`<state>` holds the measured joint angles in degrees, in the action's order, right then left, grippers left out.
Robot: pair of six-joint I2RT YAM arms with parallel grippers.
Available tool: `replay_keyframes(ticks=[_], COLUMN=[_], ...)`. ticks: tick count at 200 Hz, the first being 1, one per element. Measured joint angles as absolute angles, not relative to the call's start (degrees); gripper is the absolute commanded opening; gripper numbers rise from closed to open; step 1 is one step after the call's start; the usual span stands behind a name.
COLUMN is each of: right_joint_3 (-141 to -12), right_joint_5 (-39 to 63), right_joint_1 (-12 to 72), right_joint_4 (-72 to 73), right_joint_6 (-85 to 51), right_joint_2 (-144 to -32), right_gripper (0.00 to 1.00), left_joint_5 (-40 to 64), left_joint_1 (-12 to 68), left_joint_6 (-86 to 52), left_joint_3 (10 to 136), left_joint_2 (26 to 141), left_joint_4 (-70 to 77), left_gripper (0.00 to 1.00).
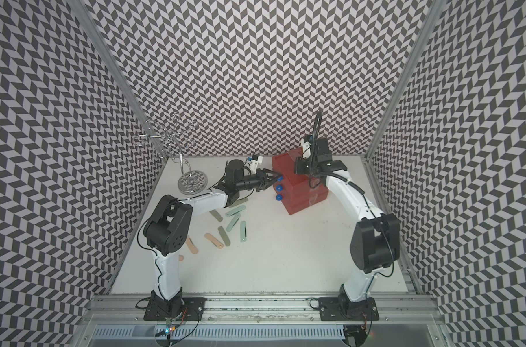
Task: Place the fruit knives into the drawer by color
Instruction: Open the drawer in the storage box.
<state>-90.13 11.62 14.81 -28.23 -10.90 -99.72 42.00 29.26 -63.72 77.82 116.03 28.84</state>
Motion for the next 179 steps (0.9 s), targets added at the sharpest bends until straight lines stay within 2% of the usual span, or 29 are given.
replay_keyframes(ticks=[15, 56, 121, 179], right_joint_3=[-90.04, -89.69, -89.23, -88.75], right_joint_5=[11.79, 12.45, 12.45, 12.91], right_joint_1=[14.81, 14.81, 14.7, 14.17], right_joint_4=[-28.03, -27.31, -26.57, -25.67], right_joint_6=[-10.9, -10.9, -10.92, -10.94], right_joint_2=[-99.72, -99.77, -99.77, -99.77], right_gripper=[0.0, 0.0, 0.0, 0.0], left_joint_5=[42.0, 42.0, 41.21, 40.53], left_joint_1=[29.26, 29.23, 29.19, 27.11], left_joint_6=[-64.2, -65.28, -65.67, -64.95], left_joint_3=[77.8, 77.43, 74.39, 65.73], left_joint_2=[116.09, 116.27, 115.63, 108.92], left_joint_4=[29.15, 29.85, 33.69, 34.35], left_gripper=[0.41, 0.28, 0.27, 0.27])
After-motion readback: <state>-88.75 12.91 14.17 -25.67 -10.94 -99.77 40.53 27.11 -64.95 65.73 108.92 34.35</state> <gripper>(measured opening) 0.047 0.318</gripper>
